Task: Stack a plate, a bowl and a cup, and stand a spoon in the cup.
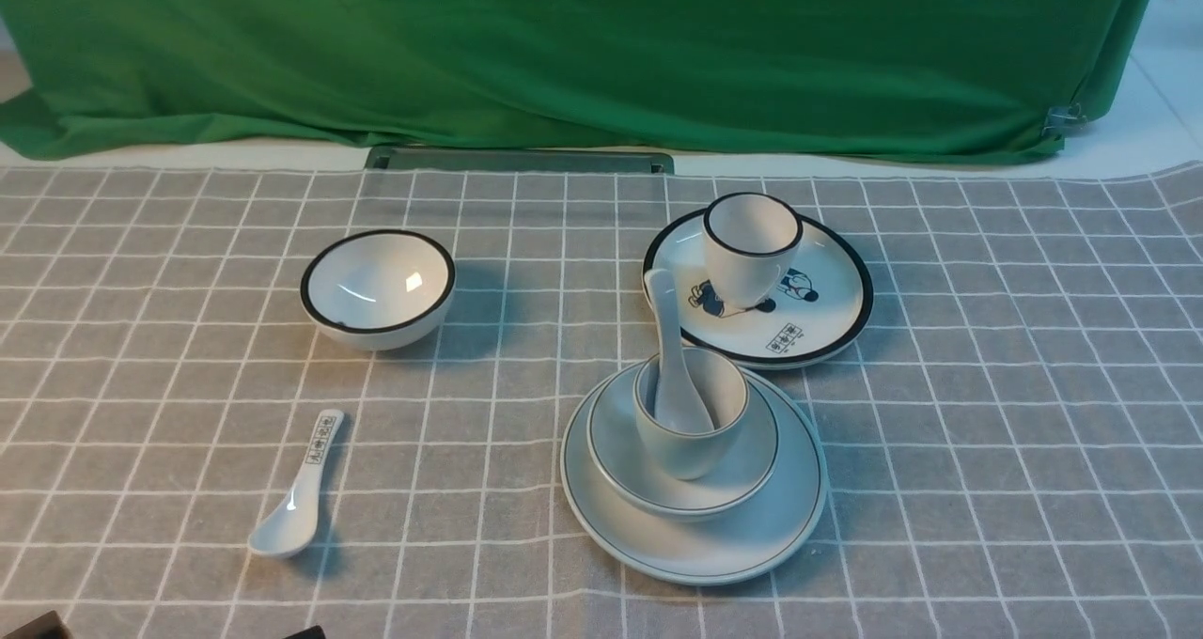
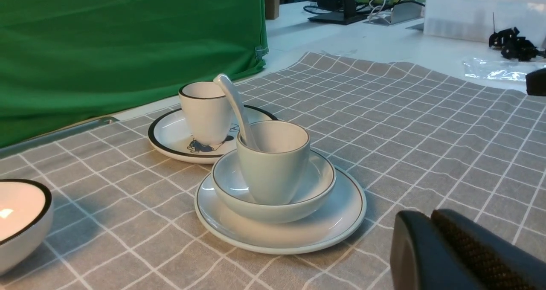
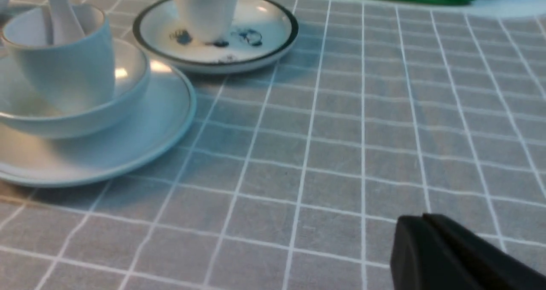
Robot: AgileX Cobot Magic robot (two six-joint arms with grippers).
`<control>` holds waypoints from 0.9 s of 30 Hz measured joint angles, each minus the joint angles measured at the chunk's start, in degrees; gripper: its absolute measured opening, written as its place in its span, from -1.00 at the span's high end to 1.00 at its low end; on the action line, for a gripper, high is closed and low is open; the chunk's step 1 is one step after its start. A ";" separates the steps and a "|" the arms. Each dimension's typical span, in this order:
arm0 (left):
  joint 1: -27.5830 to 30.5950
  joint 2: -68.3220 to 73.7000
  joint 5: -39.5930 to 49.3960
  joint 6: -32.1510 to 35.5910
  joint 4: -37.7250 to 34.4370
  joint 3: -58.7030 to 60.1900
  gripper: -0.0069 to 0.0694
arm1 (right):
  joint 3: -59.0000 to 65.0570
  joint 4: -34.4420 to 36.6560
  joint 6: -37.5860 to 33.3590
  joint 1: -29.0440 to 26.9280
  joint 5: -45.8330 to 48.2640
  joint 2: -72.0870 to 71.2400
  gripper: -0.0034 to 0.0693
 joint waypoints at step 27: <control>0.00 0.36 -0.01 0.36 0.00 0.00 0.79 | 0.00 -2.29 0.00 2.39 0.84 -0.01 0.78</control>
